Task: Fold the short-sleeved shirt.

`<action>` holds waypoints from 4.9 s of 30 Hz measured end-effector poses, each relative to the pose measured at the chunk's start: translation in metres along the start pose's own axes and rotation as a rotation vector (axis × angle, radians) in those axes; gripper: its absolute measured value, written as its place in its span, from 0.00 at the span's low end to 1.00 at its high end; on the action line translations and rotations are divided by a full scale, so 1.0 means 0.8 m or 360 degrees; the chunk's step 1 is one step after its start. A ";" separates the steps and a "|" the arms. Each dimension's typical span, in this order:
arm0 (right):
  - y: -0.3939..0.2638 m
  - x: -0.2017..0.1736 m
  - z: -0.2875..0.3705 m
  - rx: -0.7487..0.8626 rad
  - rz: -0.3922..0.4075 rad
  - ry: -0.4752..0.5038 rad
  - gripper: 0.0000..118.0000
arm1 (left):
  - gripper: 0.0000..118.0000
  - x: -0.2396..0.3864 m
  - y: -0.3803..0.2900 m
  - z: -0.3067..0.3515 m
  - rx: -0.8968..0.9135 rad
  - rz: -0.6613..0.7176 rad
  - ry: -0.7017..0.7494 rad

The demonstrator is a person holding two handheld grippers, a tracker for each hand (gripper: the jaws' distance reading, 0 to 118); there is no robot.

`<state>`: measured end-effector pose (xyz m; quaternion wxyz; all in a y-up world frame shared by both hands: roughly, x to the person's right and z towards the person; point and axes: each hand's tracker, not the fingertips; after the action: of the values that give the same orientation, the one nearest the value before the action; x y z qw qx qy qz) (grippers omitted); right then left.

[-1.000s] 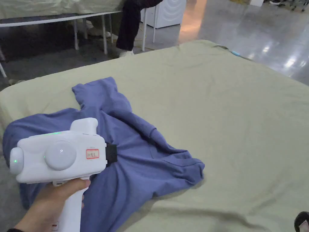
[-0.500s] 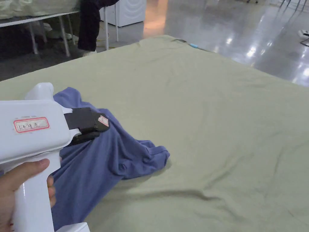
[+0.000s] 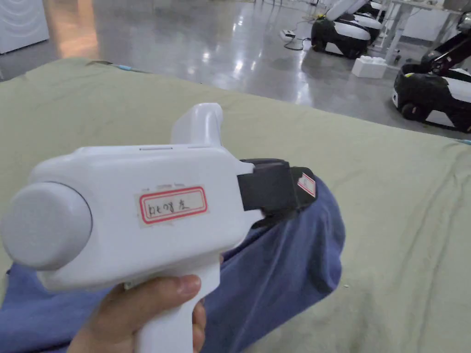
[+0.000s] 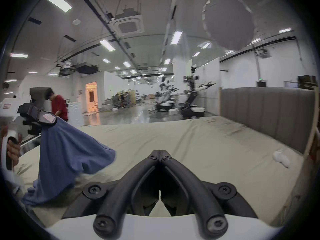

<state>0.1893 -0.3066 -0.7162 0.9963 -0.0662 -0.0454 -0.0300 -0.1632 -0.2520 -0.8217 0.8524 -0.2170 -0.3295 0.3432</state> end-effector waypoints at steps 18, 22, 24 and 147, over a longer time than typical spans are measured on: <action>-0.055 0.092 0.022 -0.0280 -0.0142 -0.0183 0.02 | 0.04 -0.005 -0.259 -0.194 -0.0987 -0.0476 0.0409; -0.058 0.084 0.017 -0.0287 -0.0167 -0.0129 0.02 | 0.47 -0.002 -0.243 -0.175 -0.0908 -0.0466 0.0295; -0.054 0.078 0.017 -0.0262 -0.0176 -0.0077 0.02 | 0.89 0.004 -0.223 -0.138 -0.0831 -0.0434 0.0188; 0.588 -0.045 -0.381 0.0266 -0.0241 -0.0031 0.05 | 0.08 0.127 0.522 -0.112 0.0886 -0.1202 0.1631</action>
<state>0.2108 0.1196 -1.0815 0.9928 0.0206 -0.0622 -0.1006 -0.2283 0.0886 -1.0904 0.9855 0.0044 0.1620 -0.0509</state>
